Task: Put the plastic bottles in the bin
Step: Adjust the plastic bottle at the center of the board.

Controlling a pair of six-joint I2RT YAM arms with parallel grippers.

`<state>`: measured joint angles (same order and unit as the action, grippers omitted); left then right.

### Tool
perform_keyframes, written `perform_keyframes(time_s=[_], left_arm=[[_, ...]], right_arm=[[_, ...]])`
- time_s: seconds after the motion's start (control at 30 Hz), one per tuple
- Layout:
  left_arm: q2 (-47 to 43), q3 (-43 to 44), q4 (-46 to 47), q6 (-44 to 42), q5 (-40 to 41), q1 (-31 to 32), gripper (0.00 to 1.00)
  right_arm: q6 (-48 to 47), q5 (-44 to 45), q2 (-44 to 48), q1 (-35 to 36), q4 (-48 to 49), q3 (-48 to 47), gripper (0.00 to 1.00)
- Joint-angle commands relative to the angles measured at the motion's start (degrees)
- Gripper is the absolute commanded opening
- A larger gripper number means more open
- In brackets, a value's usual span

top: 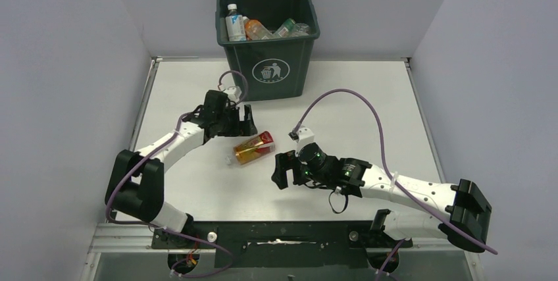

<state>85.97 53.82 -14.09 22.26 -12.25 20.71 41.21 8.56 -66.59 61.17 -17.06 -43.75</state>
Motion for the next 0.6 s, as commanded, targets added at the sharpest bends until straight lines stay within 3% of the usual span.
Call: perform_keyframes(time_s=[0.0, 0.57], left_arm=[[0.48, 3.82, -0.70, -4.65, -1.50, 2.18, 0.85], [2.51, 3.11, -2.56, -8.98, -4.49, 5.92, 0.86]], right_arm=[[0.79, 1.02, 2.16, 0.07, 2.21, 0.76, 0.98], [0.89, 1.01, 2.59, 0.03, 2.64, 1.45, 0.98]])
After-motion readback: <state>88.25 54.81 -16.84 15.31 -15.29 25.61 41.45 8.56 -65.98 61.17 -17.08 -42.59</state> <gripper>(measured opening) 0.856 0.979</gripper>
